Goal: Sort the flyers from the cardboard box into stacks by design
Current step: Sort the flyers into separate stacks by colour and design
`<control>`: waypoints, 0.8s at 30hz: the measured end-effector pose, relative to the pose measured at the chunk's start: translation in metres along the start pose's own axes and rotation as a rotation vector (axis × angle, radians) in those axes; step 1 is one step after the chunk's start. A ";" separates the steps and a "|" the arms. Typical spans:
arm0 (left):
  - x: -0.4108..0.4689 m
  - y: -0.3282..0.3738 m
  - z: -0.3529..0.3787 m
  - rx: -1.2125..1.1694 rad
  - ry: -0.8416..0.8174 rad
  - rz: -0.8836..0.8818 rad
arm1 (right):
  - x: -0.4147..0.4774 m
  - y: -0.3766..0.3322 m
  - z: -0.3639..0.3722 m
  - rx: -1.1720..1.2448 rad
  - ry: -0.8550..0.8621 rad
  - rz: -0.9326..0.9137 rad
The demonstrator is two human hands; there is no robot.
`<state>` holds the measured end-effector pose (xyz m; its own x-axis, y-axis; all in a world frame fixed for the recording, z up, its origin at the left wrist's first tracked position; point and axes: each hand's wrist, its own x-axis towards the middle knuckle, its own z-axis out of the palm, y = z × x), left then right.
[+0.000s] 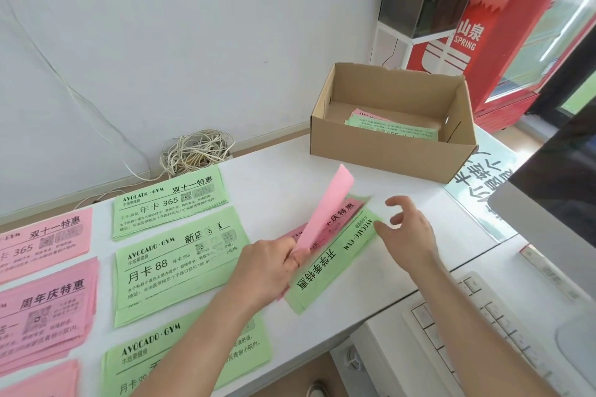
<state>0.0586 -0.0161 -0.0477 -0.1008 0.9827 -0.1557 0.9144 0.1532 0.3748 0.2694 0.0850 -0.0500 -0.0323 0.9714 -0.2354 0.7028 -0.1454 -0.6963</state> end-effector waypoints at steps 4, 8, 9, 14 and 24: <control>-0.001 0.001 0.003 0.080 0.036 0.044 | -0.002 -0.009 0.001 0.493 -0.076 0.140; -0.003 -0.003 0.009 0.117 0.070 0.055 | 0.000 -0.003 -0.001 0.477 -0.067 0.089; -0.004 -0.004 0.008 0.091 0.061 0.067 | 0.001 -0.003 0.000 0.422 -0.073 0.075; -0.006 -0.001 0.007 0.215 0.014 0.172 | 0.005 -0.003 0.000 0.102 -0.056 0.049; -0.010 0.018 0.012 0.337 -0.034 0.169 | 0.008 -0.026 -0.012 0.959 -0.194 0.180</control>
<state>0.0802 -0.0245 -0.0502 0.0706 0.9862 -0.1497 0.9952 -0.0595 0.0773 0.2595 0.0991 -0.0252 -0.1572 0.8849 -0.4385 -0.1607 -0.4610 -0.8727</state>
